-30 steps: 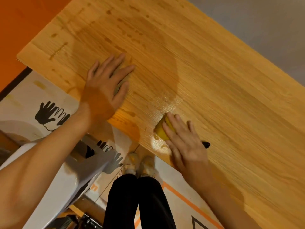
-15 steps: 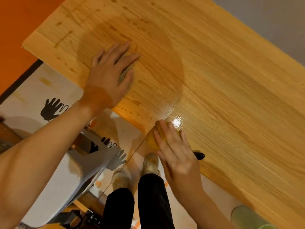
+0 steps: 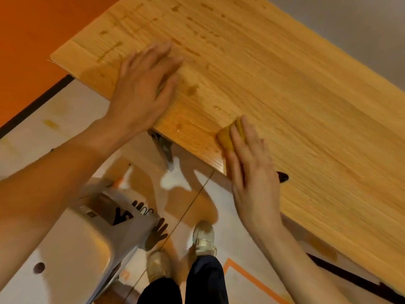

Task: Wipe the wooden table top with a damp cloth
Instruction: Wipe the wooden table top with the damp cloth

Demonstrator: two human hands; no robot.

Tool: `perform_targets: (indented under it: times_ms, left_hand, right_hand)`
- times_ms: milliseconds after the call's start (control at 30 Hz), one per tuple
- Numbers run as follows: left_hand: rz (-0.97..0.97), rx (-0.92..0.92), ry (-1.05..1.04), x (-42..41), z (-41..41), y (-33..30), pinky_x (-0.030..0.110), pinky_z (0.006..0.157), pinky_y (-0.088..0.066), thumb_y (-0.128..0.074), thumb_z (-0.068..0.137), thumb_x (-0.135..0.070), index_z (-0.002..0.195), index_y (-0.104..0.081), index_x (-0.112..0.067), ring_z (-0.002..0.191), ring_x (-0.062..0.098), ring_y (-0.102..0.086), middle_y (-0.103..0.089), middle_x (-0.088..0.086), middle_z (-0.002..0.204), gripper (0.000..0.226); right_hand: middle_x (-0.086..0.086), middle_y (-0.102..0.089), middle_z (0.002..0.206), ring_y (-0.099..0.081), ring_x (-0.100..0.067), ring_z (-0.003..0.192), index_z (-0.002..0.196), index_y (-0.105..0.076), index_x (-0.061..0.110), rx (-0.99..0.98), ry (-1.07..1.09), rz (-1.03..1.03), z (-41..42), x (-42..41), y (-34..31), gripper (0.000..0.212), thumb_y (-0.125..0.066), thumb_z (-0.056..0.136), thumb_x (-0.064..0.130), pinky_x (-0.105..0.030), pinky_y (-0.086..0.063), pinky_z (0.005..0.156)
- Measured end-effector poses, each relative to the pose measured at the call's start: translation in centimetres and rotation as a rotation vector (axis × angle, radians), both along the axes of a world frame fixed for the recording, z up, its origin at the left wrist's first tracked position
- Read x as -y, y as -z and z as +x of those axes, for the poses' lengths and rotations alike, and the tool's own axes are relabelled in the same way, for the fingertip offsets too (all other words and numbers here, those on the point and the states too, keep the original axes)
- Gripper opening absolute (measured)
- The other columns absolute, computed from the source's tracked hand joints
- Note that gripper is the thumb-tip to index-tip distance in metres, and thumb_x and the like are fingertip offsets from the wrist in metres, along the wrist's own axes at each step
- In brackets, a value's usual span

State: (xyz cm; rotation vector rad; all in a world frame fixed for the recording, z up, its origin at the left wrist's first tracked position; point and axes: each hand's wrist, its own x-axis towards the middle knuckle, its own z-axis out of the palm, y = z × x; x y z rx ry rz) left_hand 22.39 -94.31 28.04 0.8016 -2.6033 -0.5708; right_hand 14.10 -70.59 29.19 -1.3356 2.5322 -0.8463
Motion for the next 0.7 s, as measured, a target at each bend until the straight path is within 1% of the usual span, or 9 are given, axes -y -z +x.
perform_targets:
  times_ms: [67,133,233,300,367,467,567,633,700]
  left_hand:
    - [-0.02,0.015,-0.021,1.2,0.6,0.3,0.046,0.123,-0.008,-0.032,0.107,-0.039,0.148,-0.046,-0.025,0.153,0.025,-0.021,-0.029,0.002,0.163,0.046]
    - [-0.042,0.019,-0.023,1.7,0.4,0.5,0.043,0.122,-0.008,-0.032,0.106,-0.039,0.147,-0.048,-0.027,0.153,0.025,-0.02,-0.03,0.002,0.163,0.045]
    - [-0.068,0.011,-0.024,1.8,0.0,1.1,0.038,0.121,-0.008,-0.034,0.104,-0.039,0.144,-0.051,-0.029,0.153,0.023,-0.02,-0.035,-0.002,0.161,0.045]
    - [-0.07,-0.012,-0.039,1.8,0.1,1.4,0.035,0.12,-0.008,-0.035,0.102,-0.04,0.143,-0.052,-0.03,0.153,0.02,-0.02,-0.037,-0.004,0.159,0.045]
    - [-0.083,-0.025,-0.042,1.7,0.1,1.5,0.032,0.118,-0.01,-0.035,0.101,-0.041,0.143,-0.051,-0.031,0.153,0.018,-0.02,-0.037,-0.005,0.159,0.046]
    - [-0.08,-0.002,-0.047,1.7,-0.1,1.5,0.033,0.118,-0.01,-0.034,0.103,-0.041,0.145,-0.047,-0.034,0.153,0.017,-0.018,-0.034,-0.006,0.161,0.045]
    - [-0.121,0.009,-0.049,1.9,-0.1,1.6,0.036,0.119,-0.011,-0.032,0.104,-0.041,0.147,-0.045,-0.032,0.153,0.019,-0.018,-0.034,-0.004,0.161,0.046]
    - [-0.16,-0.05,-0.015,2.0,0.1,1.6,0.037,0.117,-0.016,-0.029,0.102,-0.043,0.147,-0.045,-0.029,0.149,0.021,-0.027,-0.042,-0.001,0.156,0.05]
    - [-0.155,-0.158,-0.026,2.6,1.1,2.0,0.038,0.109,-0.031,-0.026,0.102,-0.045,0.144,-0.048,-0.027,0.132,0.024,-0.047,-0.057,0.004,0.139,0.051]
  right_hand:
    - [-0.005,-0.027,0.16,-0.021,-0.017,0.15,0.148,-0.039,0.01,-0.04,-0.201,0.025,2.0,-1.9,-0.3,0.044,-0.04,0.104,0.019,-0.035,-0.011,0.124]
    - [0.001,-0.026,0.161,-0.02,-0.012,0.15,0.148,-0.039,0.015,-0.007,-0.261,0.066,-0.5,-1.3,-0.9,0.044,-0.04,0.105,0.023,-0.036,-0.014,0.125]
    - [0.004,-0.023,0.161,-0.019,-0.011,0.15,0.148,-0.04,0.018,0.009,-0.008,0.06,-7.0,2.3,-1.0,0.043,-0.039,0.106,0.027,-0.035,-0.014,0.125]
    - [0.0,-0.022,0.162,-0.02,-0.014,0.149,0.148,-0.041,0.013,0.055,0.247,0.047,-10.4,5.1,-1.2,0.044,-0.038,0.106,0.025,-0.02,-0.01,0.117]
    - [-0.002,-0.024,0.161,-0.022,-0.013,0.149,0.146,-0.042,0.011,0.055,0.321,0.035,-10.1,6.7,-1.0,0.044,-0.038,0.105,0.025,-0.016,-0.01,0.112]
    - [0.004,-0.029,0.159,-0.024,-0.008,0.147,0.145,-0.045,0.017,0.011,0.026,0.016,-3.9,6.2,-0.6,0.042,-0.042,0.105,0.029,-0.035,-0.018,0.124]
    - [0.007,-0.027,0.16,-0.025,-0.006,0.147,0.147,-0.041,0.018,-0.028,-0.337,0.041,0.7,2.3,-0.8,0.043,-0.045,0.105,0.022,-0.044,-0.026,0.121]
    - [0.003,-0.027,0.161,-0.026,-0.012,0.148,0.148,-0.039,0.014,-0.162,-0.429,0.085,0.0,-1.8,-0.6,0.044,-0.045,0.104,0.014,-0.048,-0.029,0.119]
    - [-0.003,-0.029,0.16,-0.03,-0.02,0.147,0.146,-0.041,0.01,-0.312,-0.425,0.132,-1.1,-5.9,-0.4,0.047,-0.046,0.099,0.013,-0.052,-0.034,0.115]
